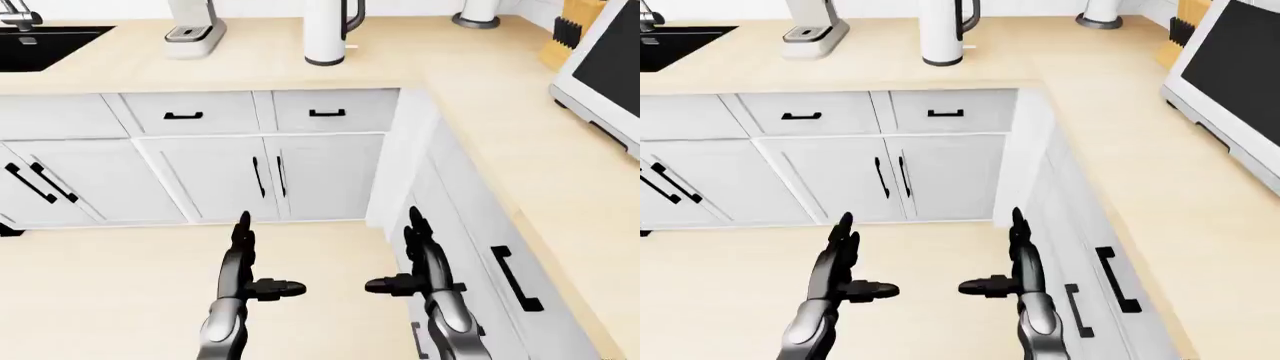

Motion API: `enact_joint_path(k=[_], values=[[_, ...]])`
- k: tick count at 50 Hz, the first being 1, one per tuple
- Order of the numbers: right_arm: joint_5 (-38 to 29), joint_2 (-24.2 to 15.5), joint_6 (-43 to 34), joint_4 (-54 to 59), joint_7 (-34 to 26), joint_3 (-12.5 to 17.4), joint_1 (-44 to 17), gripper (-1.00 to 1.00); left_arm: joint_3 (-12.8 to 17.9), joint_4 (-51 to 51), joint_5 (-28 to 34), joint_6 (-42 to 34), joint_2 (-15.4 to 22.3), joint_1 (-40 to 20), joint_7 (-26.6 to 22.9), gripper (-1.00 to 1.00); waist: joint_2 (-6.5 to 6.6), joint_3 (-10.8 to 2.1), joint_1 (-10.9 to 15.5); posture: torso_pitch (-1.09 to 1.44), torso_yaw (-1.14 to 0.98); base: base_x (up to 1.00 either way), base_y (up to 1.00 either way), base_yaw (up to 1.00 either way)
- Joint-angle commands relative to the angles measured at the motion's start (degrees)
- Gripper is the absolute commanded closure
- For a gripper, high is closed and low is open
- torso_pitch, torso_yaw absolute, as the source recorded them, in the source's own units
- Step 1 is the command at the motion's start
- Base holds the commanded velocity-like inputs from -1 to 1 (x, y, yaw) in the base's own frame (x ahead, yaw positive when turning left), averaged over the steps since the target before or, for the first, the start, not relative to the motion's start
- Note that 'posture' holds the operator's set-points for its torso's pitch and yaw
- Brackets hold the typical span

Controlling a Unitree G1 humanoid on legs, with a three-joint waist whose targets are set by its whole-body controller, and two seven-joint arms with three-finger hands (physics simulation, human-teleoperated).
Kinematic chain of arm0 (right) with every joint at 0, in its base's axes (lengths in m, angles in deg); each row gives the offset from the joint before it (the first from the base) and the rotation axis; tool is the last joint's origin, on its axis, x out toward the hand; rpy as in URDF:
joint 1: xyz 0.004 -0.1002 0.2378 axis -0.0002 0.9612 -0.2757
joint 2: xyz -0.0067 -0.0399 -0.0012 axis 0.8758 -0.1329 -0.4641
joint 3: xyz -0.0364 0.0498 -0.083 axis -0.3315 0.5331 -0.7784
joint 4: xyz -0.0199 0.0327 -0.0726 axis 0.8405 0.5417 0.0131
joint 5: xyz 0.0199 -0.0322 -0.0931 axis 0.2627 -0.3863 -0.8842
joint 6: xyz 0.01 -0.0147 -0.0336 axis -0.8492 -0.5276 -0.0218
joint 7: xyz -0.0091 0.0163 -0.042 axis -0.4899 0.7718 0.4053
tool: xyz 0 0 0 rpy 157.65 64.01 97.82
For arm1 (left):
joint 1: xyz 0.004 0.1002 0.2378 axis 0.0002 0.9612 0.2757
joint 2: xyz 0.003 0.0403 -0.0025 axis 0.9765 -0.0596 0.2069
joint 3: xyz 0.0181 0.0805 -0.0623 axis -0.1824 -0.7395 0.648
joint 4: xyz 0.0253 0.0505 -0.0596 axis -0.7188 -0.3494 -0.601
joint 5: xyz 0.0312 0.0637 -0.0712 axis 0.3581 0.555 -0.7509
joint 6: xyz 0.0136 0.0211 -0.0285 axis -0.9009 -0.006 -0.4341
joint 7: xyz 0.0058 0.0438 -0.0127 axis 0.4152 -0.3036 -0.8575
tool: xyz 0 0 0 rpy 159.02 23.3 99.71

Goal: Press the button to open the lid of the electric kettle.

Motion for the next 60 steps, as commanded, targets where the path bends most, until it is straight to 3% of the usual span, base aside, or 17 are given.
enact_joint_path(k=[1, 3, 5, 7, 8, 13, 20, 26, 34, 50, 60], values=[[0.8, -0.6, 2.1, -4.8, -0.5, 0.6, -2.2, -1.0, 0.5, 7.5, -1.5, 0.9, 0.4, -2.0, -0.7, -1.0, -0.45, -0.05, -0.1, 0.0, 0.0, 0.0, 0.0, 0.0], [1.0, -0.7, 1.1, -5.8, -0.6, 0.8, -2.3, -1.0, 0.9, 8.8, -2.0, -0.2, 0.6, -2.2, -0.9, -1.0, -0.03, -3.64, 0.4, 0.0, 0.0, 0.0, 0.0, 0.0], [1.1, -0.7, 0.5, -6.4, -0.7, 0.8, -2.4, -1.0, 0.8, 9.9, -2.1, -1.5, 0.6, -2.1, -1.0, -1.0, -0.46, -1.05, 0.3, 0.0, 0.0, 0.0, 0.0, 0.0], [1.1, -0.7, 0.1, -7.1, -0.8, 0.8, -2.3, -1.0, 0.6, 10.9, -1.4, -1.8, 0.5, -1.9, -0.8, -1.0, -0.47, -3.9, 0.4, 0.0, 0.0, 0.0, 0.0, 0.0], [1.3, -0.8, -0.6, -7.9, -0.9, 1.1, -2.5, -1.0, 0.8, 12.1, -1.9, -2.7, 0.5, -2.0, -0.9, -1.0, -0.45, -4.22, 0.4, 0.0, 0.0, 0.0, 0.0, 0.0], [2.8, -2.4, -7.8, -15.4, -1.5, 3.5, -4.5, -1.0, 2.9, 20.9, -3.6, -8.4, 1.6, -3.9, -1.0, -1.0, -0.3, -4.69, 0.5, 0.0, 0.0, 0.0, 0.0, 0.0], [6.0, -4.6, -20.6, -27.2, -2.2, 7.0, -9.2, -1.0, 6.0, 35.3, -3.7, -22.2, 4.3, -8.9, -1.5, -1.0, -0.3, -5.12, 0.5, 0.0, 0.0, 0.0, 0.0, 0.0], [9.3, -8.5, -28.4, -32.7, -0.8, 11.6, -15.5, -1.0, 11.4, 44.8, -5.4, -35.9, 8.7, -16.4, -1.7, -1.0, -0.19, -5.18, 0.5, 0.0, 0.0, 0.0, 0.0, 0.0], [14.7, -14.3, -35.3, -36.4, 1.8, 16.6, -21.8, -1.0, 16.8, 49.8, -9.7, -46.4, 14.8, -23.5, -0.2, -1.0, -0.13, -4.19, 0.5, 0.0, 0.0, 0.0, 0.0, 0.0], [23.6, -23.2, -40.3, -37.0, 7.7, 22.5, -29.1, -1.0, 24.0, 51.5, -19.0, -53.7, 23.4, -30.3, 4.1, -1.0, -0.14, -3.01, 0.5, 0.0, 0.0, 0.0, 0.0, 0.0], [27.9, -28.3, -38.9, -33.9, 10.5, 24.7, -30.1, -1.0, 27.6, 48.2, -22.1, -50.6, 29.2, -28.8, 6.0, -1.0, -0.13, -2.59, 0.5, 0.0, 0.0, 0.0, 0.0, 0.0]])
